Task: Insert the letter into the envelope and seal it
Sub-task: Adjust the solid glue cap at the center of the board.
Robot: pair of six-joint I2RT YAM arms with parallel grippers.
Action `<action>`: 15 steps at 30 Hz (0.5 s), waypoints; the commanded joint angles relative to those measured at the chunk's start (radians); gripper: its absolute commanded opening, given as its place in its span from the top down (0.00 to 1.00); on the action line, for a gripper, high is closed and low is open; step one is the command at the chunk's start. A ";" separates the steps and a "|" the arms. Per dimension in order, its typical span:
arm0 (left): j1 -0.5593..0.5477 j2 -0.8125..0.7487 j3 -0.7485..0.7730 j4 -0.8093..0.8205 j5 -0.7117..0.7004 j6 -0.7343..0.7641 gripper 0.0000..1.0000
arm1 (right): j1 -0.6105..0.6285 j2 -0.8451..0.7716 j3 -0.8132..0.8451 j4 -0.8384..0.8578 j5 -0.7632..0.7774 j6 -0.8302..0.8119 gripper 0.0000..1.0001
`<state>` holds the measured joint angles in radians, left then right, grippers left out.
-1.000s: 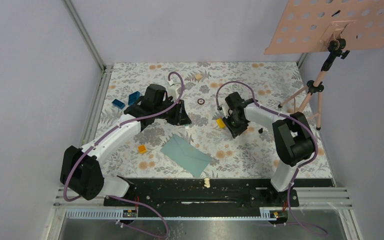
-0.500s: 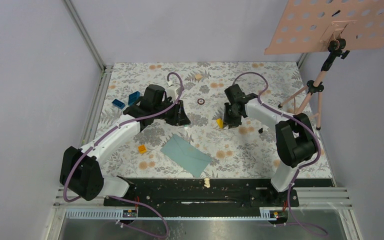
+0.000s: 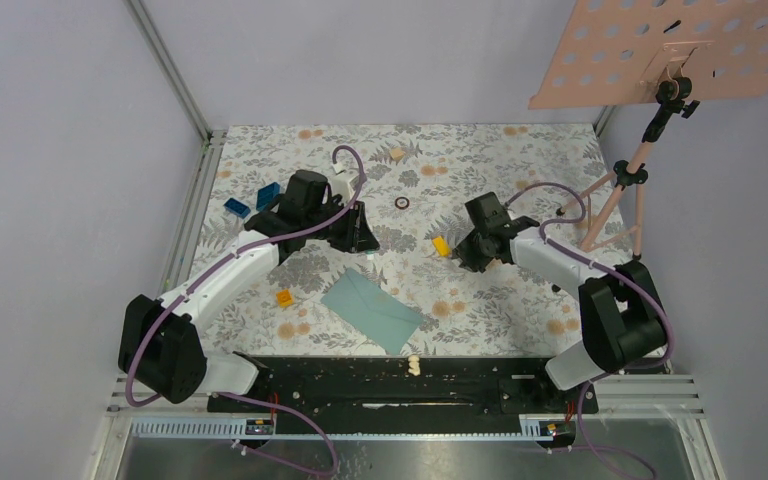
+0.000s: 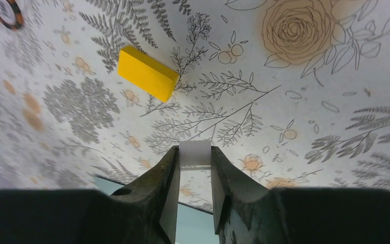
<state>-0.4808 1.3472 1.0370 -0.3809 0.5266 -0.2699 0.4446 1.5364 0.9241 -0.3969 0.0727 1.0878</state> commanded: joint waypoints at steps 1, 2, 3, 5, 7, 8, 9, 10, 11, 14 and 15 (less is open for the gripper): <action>0.008 -0.035 -0.004 0.027 0.011 0.006 1.00 | 0.011 -0.046 -0.021 -0.007 0.059 0.256 0.77; 0.008 -0.035 -0.003 0.027 0.010 0.006 1.00 | 0.012 -0.049 -0.027 -0.023 0.060 0.288 0.78; 0.009 -0.035 -0.003 0.026 0.010 0.006 1.00 | 0.013 -0.052 -0.033 -0.034 0.062 0.314 0.78; 0.008 -0.037 -0.004 0.026 0.010 0.006 1.00 | 0.016 -0.070 -0.056 -0.067 0.068 0.391 0.79; 0.011 -0.041 -0.008 0.027 0.002 0.007 1.00 | 0.020 -0.106 -0.103 -0.050 0.078 0.449 0.80; 0.010 -0.044 -0.009 0.030 0.002 0.008 1.00 | 0.022 -0.118 -0.115 -0.042 0.085 0.462 0.79; 0.011 -0.046 -0.011 0.033 0.002 0.008 1.00 | 0.022 -0.122 -0.119 -0.043 0.092 0.468 0.80; 0.011 -0.046 -0.012 0.034 0.002 0.008 1.00 | 0.022 -0.121 -0.122 -0.045 0.097 0.471 0.79; 0.011 -0.047 -0.011 0.034 0.002 0.008 1.00 | 0.022 -0.116 -0.122 -0.044 0.096 0.472 0.79; 0.013 -0.042 -0.006 0.033 0.004 0.007 1.00 | 0.022 -0.086 -0.125 -0.033 0.055 0.494 0.79; 0.014 -0.043 -0.004 0.033 0.004 0.007 1.00 | 0.022 -0.075 -0.132 -0.020 0.039 0.505 0.78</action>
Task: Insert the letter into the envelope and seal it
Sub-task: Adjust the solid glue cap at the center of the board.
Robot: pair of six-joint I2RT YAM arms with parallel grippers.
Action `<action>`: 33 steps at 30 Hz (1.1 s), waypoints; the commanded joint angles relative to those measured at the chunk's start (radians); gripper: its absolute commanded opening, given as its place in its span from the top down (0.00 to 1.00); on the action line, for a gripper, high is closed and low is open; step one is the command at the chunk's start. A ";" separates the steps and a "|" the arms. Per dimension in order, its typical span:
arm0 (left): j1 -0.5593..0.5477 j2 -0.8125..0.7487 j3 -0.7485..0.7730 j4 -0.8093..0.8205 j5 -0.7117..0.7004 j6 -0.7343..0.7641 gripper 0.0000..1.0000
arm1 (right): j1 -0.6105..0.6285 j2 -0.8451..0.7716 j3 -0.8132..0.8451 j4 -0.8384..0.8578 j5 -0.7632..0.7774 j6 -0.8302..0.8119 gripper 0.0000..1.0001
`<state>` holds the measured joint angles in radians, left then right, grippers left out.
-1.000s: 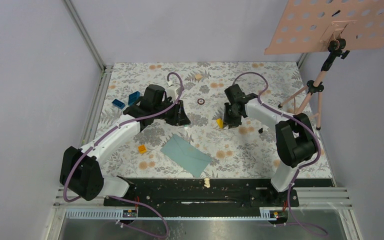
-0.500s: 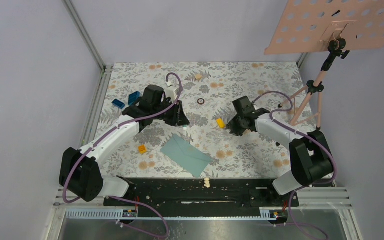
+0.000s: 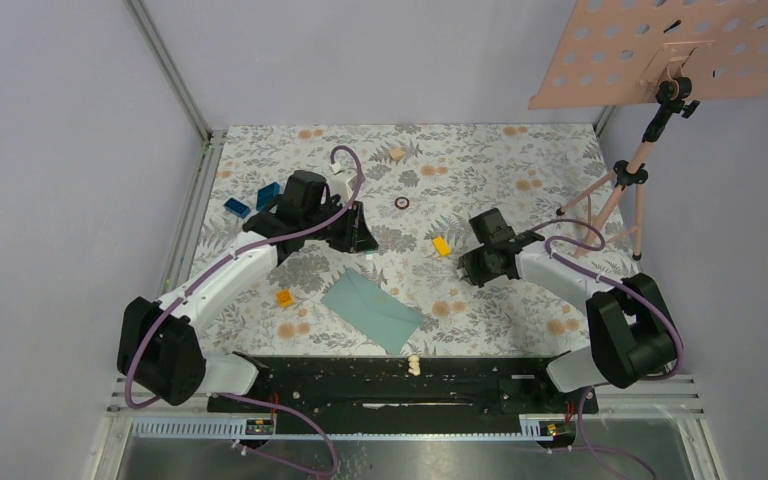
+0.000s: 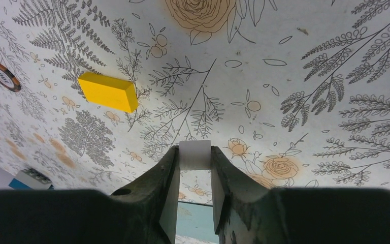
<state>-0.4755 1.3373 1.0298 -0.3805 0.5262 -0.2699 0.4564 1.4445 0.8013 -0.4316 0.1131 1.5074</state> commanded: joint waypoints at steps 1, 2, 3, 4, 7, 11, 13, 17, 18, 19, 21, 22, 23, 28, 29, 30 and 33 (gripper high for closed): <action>0.009 -0.033 0.004 0.031 0.006 0.008 1.00 | 0.010 0.026 -0.017 0.029 -0.018 0.099 0.78; 0.009 -0.035 0.004 0.028 0.004 0.008 1.00 | 0.010 0.034 -0.028 0.045 -0.031 0.113 0.79; 0.011 -0.037 0.003 0.026 0.002 0.009 1.00 | 0.010 0.037 -0.034 0.057 -0.041 0.123 0.79; 0.011 -0.040 0.001 0.023 -0.001 0.010 1.00 | 0.011 0.037 -0.042 0.061 -0.043 0.138 0.79; 0.014 -0.051 -0.005 0.026 -0.010 0.014 1.00 | 0.009 0.025 -0.057 0.064 -0.028 0.158 0.79; 0.017 -0.052 -0.005 0.033 -0.008 0.010 1.00 | 0.010 0.030 -0.056 0.065 -0.022 0.153 0.75; 0.017 -0.045 -0.001 0.034 0.000 0.005 1.00 | 0.010 0.044 -0.058 0.066 -0.031 0.151 0.73; 0.018 -0.041 0.000 0.032 0.006 0.004 1.00 | 0.010 0.067 -0.077 0.089 -0.053 0.161 0.69; 0.018 -0.044 -0.002 0.032 0.004 0.004 1.00 | 0.010 0.070 -0.083 0.100 -0.058 0.167 0.67; 0.018 -0.045 -0.004 0.032 0.003 0.006 1.00 | 0.010 0.076 -0.088 0.108 -0.064 0.169 0.65; 0.018 -0.045 -0.007 0.033 0.000 0.008 1.00 | 0.009 0.084 -0.096 0.126 -0.079 0.171 0.61; 0.018 -0.044 -0.009 0.032 0.000 0.008 1.00 | 0.008 0.086 -0.099 0.135 -0.084 0.169 0.59; 0.019 -0.043 -0.009 0.032 0.002 0.008 1.00 | 0.009 0.086 -0.100 0.141 -0.087 0.167 0.58; 0.020 -0.037 -0.004 0.032 0.005 0.008 1.00 | 0.010 0.083 -0.091 0.150 -0.093 0.130 0.50; 0.020 -0.035 -0.004 0.032 0.007 0.006 1.00 | 0.010 0.081 -0.088 0.147 -0.093 0.117 0.49; 0.020 -0.035 -0.005 0.032 0.006 0.006 1.00 | 0.010 0.077 -0.086 0.148 -0.093 0.102 0.48; 0.020 -0.036 -0.006 0.032 0.007 0.006 1.00 | 0.010 0.057 -0.069 0.136 -0.092 0.015 0.48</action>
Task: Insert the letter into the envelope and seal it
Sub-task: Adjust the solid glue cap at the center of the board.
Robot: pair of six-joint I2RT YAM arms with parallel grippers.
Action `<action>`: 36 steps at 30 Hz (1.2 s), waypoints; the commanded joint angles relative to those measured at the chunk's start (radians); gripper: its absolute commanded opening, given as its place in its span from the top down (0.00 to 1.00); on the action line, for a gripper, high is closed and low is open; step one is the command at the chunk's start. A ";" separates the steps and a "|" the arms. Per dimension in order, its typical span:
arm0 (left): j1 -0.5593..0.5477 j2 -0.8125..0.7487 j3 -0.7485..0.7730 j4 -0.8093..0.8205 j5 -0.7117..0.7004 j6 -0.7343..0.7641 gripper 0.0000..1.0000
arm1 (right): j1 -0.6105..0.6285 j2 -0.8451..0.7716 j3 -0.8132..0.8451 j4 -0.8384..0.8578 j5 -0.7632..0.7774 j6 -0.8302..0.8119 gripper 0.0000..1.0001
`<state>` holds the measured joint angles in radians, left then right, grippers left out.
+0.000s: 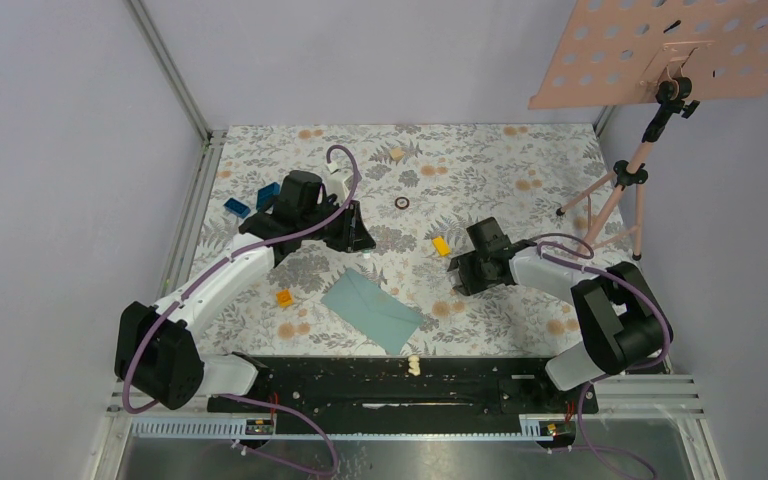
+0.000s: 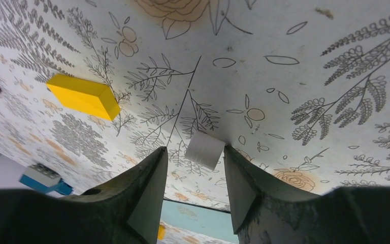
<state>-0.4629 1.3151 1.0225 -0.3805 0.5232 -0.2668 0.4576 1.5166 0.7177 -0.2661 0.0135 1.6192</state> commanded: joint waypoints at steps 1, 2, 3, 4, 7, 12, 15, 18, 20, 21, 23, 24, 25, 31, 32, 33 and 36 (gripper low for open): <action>0.008 -0.014 -0.001 0.032 0.009 0.003 1.00 | 0.009 -0.020 0.024 -0.043 0.008 -0.127 0.47; 0.009 -0.015 -0.002 0.032 0.009 0.003 1.00 | 0.009 -0.023 0.035 -0.061 0.004 -0.163 0.47; 0.009 -0.014 -0.001 0.032 0.010 0.003 1.00 | 0.009 -0.026 0.045 -0.081 -0.004 -0.192 0.47; 0.009 -0.013 -0.002 0.032 0.010 0.003 1.00 | 0.009 -0.027 0.051 -0.085 -0.009 -0.229 0.45; 0.009 -0.008 0.000 0.032 0.013 0.002 1.00 | 0.009 -0.032 0.061 -0.104 -0.084 -0.341 0.44; 0.009 -0.006 0.006 0.032 0.014 0.000 1.00 | 0.012 -0.110 0.077 -0.130 -0.088 -0.624 0.44; 0.009 0.000 0.010 0.033 0.016 -0.002 1.00 | 0.010 -0.119 0.125 -0.112 -0.119 -0.884 0.43; 0.009 0.013 0.013 0.033 0.022 -0.009 1.00 | 0.010 -0.041 0.241 -0.235 -0.096 -1.081 0.42; 0.009 0.013 0.013 0.036 0.027 -0.015 1.00 | 0.010 0.013 0.295 -0.284 -0.085 -1.170 0.42; 0.009 0.013 0.014 0.037 0.027 -0.015 1.00 | 0.010 0.035 0.318 -0.301 -0.068 -1.200 0.42; 0.009 0.011 0.017 0.034 0.023 -0.012 1.00 | 0.010 0.064 0.344 -0.309 -0.062 -1.251 0.41; 0.009 0.009 0.016 0.032 0.018 -0.010 1.00 | 0.010 0.078 0.355 -0.314 -0.054 -1.266 0.40; 0.009 0.007 0.014 0.032 0.016 -0.009 1.00 | 0.011 0.093 0.367 -0.321 -0.051 -1.283 0.40; 0.009 0.014 0.012 0.032 0.017 -0.012 1.00 | 0.010 0.218 0.439 -0.404 -0.051 -1.352 0.39; 0.010 0.012 0.012 0.031 0.018 -0.012 1.00 | 0.010 0.231 0.440 -0.408 -0.052 -1.359 0.40; 0.011 0.010 0.011 0.033 0.015 -0.011 1.00 | 0.010 0.241 0.442 -0.407 -0.056 -1.364 0.41; 0.010 0.009 0.010 0.037 0.011 -0.012 1.00 | 0.010 0.268 0.449 -0.405 -0.055 -1.372 0.45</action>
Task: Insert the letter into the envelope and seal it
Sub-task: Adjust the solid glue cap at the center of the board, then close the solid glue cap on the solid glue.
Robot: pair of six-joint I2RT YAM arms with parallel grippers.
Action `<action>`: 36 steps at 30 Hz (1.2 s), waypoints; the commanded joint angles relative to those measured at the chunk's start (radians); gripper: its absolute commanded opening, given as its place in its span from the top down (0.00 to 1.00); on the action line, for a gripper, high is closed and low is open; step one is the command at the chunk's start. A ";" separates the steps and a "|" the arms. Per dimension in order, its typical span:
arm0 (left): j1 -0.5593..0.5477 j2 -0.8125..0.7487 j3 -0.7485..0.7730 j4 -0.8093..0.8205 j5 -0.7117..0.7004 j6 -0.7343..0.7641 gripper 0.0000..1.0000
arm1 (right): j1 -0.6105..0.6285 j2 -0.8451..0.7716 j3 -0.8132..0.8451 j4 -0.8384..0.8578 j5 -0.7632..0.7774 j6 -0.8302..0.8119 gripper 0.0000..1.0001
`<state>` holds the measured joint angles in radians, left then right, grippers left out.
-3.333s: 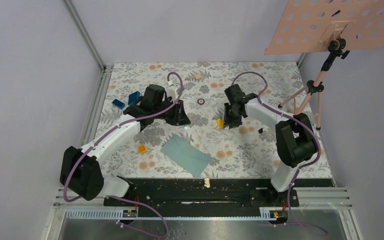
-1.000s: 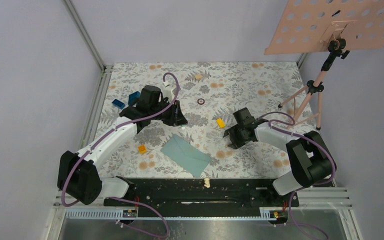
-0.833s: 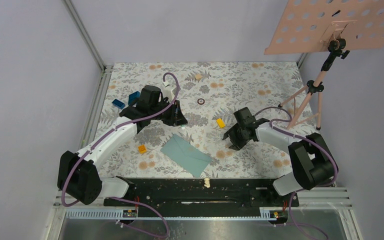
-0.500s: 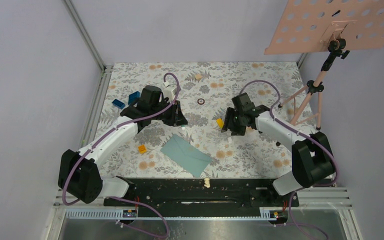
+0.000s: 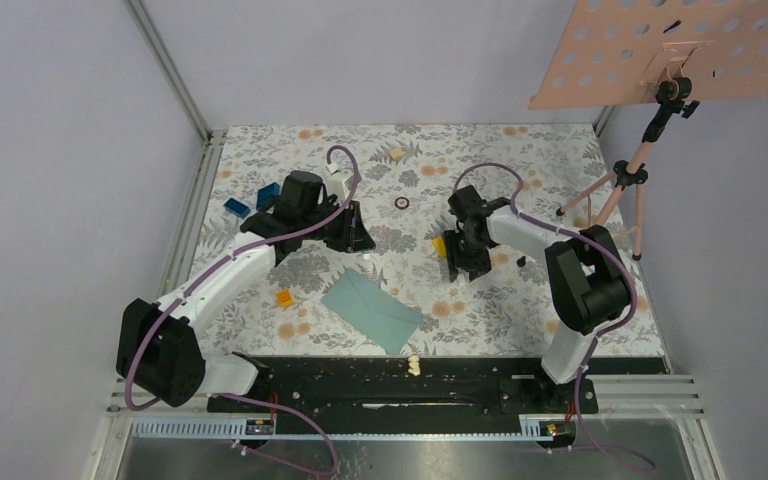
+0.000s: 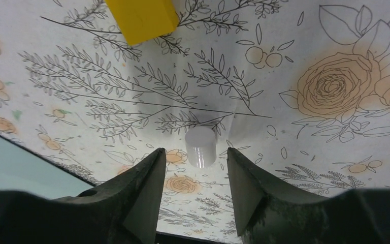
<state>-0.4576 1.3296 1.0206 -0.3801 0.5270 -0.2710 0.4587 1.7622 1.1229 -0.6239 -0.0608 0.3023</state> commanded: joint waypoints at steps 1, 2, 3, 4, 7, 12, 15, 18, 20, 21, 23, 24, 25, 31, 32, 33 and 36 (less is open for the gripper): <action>0.005 -0.004 0.012 0.037 0.009 -0.008 1.00 | 0.009 0.034 0.048 -0.047 0.022 -0.056 0.47; 0.005 -0.002 0.015 0.037 0.011 -0.009 1.00 | 0.009 0.043 0.054 -0.048 0.021 -0.059 0.50; 0.006 0.000 0.016 0.037 0.011 -0.011 1.00 | 0.009 0.054 0.060 -0.050 0.019 -0.061 0.53; 0.005 -0.001 0.018 0.037 0.011 -0.011 1.00 | 0.009 0.062 0.062 -0.051 0.019 -0.065 0.55; 0.006 -0.001 0.014 0.038 0.009 -0.013 1.00 | 0.009 0.075 0.064 -0.050 0.025 -0.070 0.59; 0.005 0.004 0.011 0.037 0.010 -0.019 1.00 | 0.009 0.087 0.069 -0.056 0.027 -0.080 0.62; 0.006 0.005 0.012 0.036 0.012 -0.022 1.00 | 0.009 0.099 0.075 -0.061 0.036 -0.084 0.60; 0.005 0.003 0.011 0.037 0.013 -0.023 1.00 | 0.008 0.109 0.083 -0.062 0.044 -0.088 0.57; 0.005 -0.002 0.010 0.037 0.011 -0.025 1.00 | 0.009 0.112 0.089 -0.062 0.051 -0.088 0.56; 0.005 -0.004 0.009 0.036 0.009 -0.025 1.00 | 0.009 0.113 0.092 -0.062 0.053 -0.089 0.56; 0.005 -0.007 0.007 0.037 0.006 -0.027 1.00 | 0.009 0.115 0.101 -0.067 0.056 -0.087 0.56; 0.005 -0.007 0.007 0.036 0.006 -0.027 1.00 | 0.009 0.117 0.106 -0.070 0.053 -0.087 0.57; 0.005 -0.007 0.007 0.037 0.006 -0.028 1.00 | 0.009 0.120 0.115 -0.076 0.049 -0.088 0.57; 0.005 -0.003 0.007 0.040 0.011 -0.035 1.00 | 0.009 0.118 0.117 -0.081 0.037 -0.090 0.72; 0.006 -0.002 0.008 0.040 0.012 -0.037 1.00 | 0.009 0.117 0.117 -0.080 0.034 -0.090 0.74; 0.006 -0.001 0.010 0.040 0.014 -0.037 1.00 | 0.010 0.115 0.115 -0.080 0.032 -0.088 0.75; 0.006 -0.001 0.012 0.039 0.017 -0.037 1.00 | 0.009 0.106 0.114 -0.079 0.023 -0.080 0.76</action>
<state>-0.4568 1.3308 1.0206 -0.3801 0.5270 -0.2970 0.4587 1.8786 1.2125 -0.6796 -0.0372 0.2237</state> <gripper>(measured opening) 0.250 0.314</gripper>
